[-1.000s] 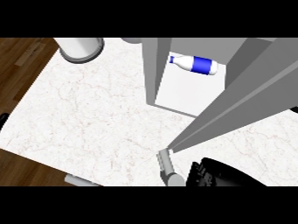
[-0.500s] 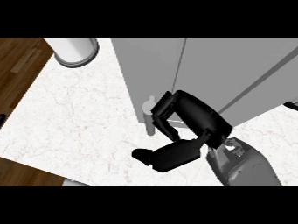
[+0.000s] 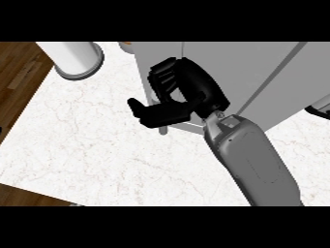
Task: Pick up the bottled water, place it into the cabinet and close the cabinet
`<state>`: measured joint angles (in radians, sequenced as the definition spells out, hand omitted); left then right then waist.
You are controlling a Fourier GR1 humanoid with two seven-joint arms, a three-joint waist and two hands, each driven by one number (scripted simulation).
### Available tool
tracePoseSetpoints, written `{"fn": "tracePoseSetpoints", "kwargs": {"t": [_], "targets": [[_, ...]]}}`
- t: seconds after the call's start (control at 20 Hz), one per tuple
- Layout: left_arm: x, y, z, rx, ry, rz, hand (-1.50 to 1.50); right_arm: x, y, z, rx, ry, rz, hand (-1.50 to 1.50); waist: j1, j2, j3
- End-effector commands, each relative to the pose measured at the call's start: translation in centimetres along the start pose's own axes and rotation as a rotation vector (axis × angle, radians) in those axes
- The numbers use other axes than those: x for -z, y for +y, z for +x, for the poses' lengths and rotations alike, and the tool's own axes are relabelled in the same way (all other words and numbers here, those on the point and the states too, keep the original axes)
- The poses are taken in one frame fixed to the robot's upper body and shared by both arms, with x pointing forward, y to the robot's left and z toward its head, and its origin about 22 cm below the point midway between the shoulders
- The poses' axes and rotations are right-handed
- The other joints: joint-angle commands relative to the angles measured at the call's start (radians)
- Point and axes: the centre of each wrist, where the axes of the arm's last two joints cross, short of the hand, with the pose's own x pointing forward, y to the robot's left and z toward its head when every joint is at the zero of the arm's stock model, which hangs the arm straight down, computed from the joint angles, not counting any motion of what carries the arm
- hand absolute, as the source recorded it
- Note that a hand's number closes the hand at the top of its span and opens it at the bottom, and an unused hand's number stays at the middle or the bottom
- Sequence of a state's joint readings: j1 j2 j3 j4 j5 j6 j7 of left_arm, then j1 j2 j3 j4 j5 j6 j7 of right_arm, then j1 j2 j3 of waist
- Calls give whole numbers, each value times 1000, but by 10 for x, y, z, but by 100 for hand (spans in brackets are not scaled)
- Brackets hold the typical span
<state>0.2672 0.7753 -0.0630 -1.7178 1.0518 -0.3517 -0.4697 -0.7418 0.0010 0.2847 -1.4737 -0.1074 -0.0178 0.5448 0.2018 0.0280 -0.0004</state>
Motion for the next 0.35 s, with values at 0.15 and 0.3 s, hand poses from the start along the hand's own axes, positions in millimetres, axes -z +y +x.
{"fn": "tracePoseSetpoints", "kwargs": {"t": [0.15, 0.3], "targets": [[-8, 3, 0, 2, -2, 12, -150, 34, -24, 22, 136, -29, -205, -150, -3, 13, -2], [-6, 2, -1, -14, -6, 8, -150, 39, -17, 20, 140, -28, -201, -150, -6, 19, -2]]}}
